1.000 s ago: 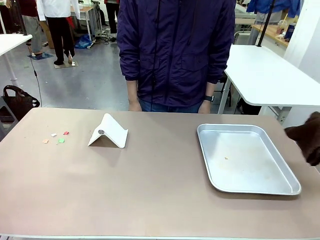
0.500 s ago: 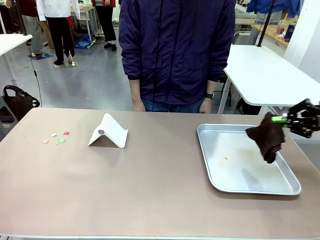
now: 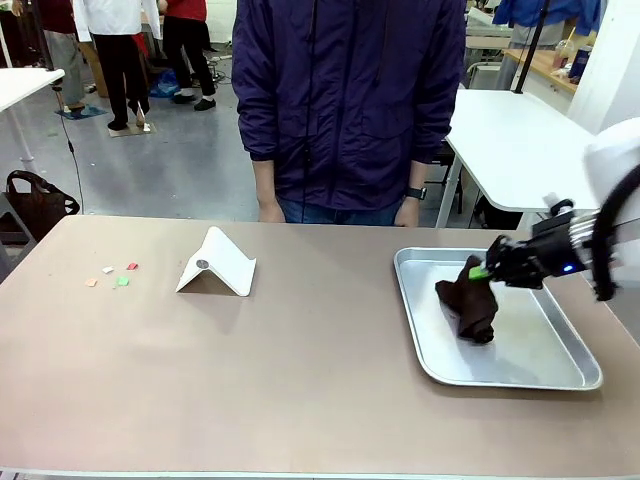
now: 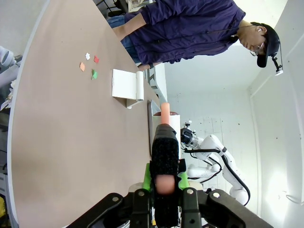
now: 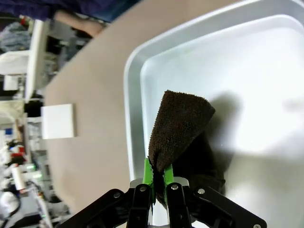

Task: Clean the surface of the table.
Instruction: If a person points to the right, clean the right side of the table with your right hand, and if they point to the left, clean the left side with your left hand.

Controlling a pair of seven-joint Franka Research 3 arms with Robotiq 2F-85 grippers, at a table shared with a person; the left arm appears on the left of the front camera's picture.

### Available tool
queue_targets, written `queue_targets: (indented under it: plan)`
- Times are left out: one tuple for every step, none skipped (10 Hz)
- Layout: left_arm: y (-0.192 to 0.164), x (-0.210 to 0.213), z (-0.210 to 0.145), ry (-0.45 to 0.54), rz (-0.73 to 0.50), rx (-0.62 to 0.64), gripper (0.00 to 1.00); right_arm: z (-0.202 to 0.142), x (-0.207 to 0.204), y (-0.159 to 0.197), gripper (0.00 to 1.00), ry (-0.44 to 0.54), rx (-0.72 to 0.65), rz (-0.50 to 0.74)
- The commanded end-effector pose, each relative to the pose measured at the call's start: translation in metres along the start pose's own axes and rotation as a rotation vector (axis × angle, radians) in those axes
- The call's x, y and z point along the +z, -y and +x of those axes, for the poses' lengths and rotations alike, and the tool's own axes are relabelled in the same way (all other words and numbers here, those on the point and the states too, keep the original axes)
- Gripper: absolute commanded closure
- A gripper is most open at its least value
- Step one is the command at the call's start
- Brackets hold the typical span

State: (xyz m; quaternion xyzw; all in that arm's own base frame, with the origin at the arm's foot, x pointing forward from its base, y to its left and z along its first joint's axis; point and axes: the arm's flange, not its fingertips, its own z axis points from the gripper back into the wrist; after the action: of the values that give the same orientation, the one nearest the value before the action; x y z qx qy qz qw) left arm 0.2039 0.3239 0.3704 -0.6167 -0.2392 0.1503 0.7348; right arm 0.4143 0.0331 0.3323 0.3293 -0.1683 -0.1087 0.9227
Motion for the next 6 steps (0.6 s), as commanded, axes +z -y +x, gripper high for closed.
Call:
queue_targets:
  plan:
    - [0.004, 0.001, -0.003, -0.01, 0.003, -0.007, 1.0, -0.06, -0.028, 0.008, 0.91, 0.004, 0.04, -0.07]
    - [0.004, 0.001, -0.003, -0.01, 0.003, -0.007, 1.0, -0.064, -0.04, 0.008, 0.91, -0.036, 0.042, -0.081]
    - [0.004, 0.001, -0.003, -0.01, 0.003, -0.007, 1.0, -0.067, -0.048, 0.009, 0.91, -0.07, 0.039, -0.09]
    - [0.004, 0.001, -0.003, -0.01, 0.003, -0.007, 1.0, -0.07, -0.054, 0.01, 0.91, -0.084, 0.049, -0.107]
    - [0.004, 0.001, -0.003, -0.01, 0.003, -0.007, 1.0, -0.073, -0.058, 0.011, 0.91, -0.099, 0.053, -0.12]
    - [0.004, 0.001, -0.003, -0.01, 0.003, -0.007, 1.0, -0.073, -0.059, 0.011, 0.91, -0.103, 0.053, -0.121]
